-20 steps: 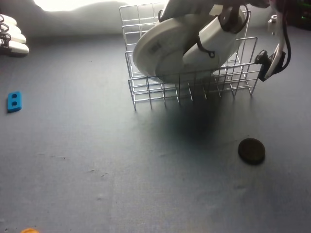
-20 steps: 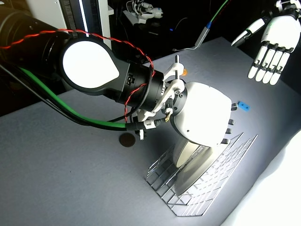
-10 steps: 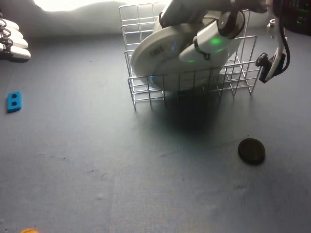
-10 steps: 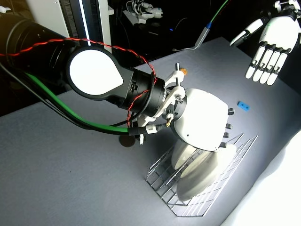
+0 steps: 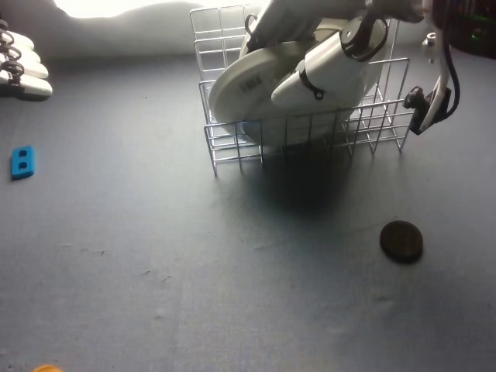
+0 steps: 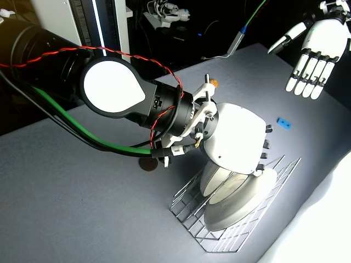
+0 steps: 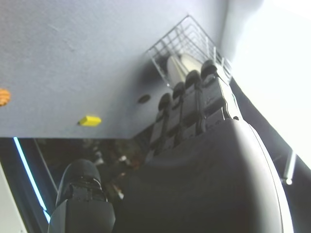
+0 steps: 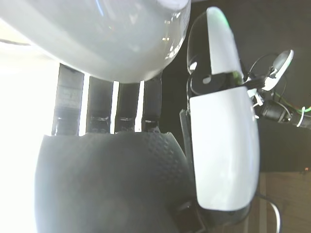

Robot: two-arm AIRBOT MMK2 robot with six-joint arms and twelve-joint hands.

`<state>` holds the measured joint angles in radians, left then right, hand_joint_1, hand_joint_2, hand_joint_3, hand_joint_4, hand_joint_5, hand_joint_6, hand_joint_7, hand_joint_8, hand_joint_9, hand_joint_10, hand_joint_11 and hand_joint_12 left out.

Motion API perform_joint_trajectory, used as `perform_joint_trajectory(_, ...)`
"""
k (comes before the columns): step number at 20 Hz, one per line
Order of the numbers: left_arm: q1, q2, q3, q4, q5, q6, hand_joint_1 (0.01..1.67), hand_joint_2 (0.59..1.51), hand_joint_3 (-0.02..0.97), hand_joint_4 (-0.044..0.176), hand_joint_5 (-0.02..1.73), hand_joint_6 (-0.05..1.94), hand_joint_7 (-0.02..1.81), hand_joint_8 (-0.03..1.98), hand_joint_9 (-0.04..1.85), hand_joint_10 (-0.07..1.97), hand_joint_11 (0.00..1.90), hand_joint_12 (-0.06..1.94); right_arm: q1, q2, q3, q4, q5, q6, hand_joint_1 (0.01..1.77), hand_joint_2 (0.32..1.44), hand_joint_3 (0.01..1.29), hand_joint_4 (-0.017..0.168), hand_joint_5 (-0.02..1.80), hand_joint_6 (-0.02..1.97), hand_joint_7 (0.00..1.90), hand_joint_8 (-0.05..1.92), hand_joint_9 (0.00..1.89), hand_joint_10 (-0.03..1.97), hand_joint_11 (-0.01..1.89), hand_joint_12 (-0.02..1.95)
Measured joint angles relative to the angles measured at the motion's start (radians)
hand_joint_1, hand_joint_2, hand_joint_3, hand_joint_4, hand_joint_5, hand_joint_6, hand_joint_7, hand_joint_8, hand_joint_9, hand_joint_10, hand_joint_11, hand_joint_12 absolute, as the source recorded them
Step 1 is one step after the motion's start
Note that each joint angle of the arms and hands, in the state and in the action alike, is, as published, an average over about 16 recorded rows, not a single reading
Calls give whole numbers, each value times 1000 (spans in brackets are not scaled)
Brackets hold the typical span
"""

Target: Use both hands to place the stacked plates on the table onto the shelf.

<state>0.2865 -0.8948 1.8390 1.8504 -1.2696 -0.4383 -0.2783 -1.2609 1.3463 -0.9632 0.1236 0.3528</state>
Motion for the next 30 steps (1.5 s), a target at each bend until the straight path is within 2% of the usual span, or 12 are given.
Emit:
perform_joint_trajectory(4,6,0,-25,0,-3,13,23,1084,11,5,22,12,19,-6,17,8,13,9,14,23,-12,-1,10,2,1054,1000,10,-4,788,62,922,20,906,267,569,1293)
perform_joint_trajectory(9,19,0,-84,-1,-5,41,24,1085,11,6,21,12,18,-6,17,7,13,9,41,81,-55,-4,31,-5,1024,992,9,-3,757,43,882,13,874,269,520,1311)
perform_joint_trajectory(20,43,6,-248,-33,0,110,23,1086,11,6,22,12,17,-6,18,8,12,8,94,318,-268,-6,59,-75,964,989,10,-2,751,34,892,13,857,323,491,1333)
perform_joint_trajectory(25,40,11,-291,-51,9,124,23,1086,11,6,23,12,17,-6,18,8,13,7,104,412,-353,-6,61,-107,947,989,10,-2,770,34,917,12,870,348,507,1323)
perform_joint_trajectory(30,42,15,-320,-58,17,125,23,1087,11,5,22,12,18,-6,18,8,13,7,107,461,-399,-7,68,-129,932,983,10,-2,782,35,934,13,887,362,541,1319)
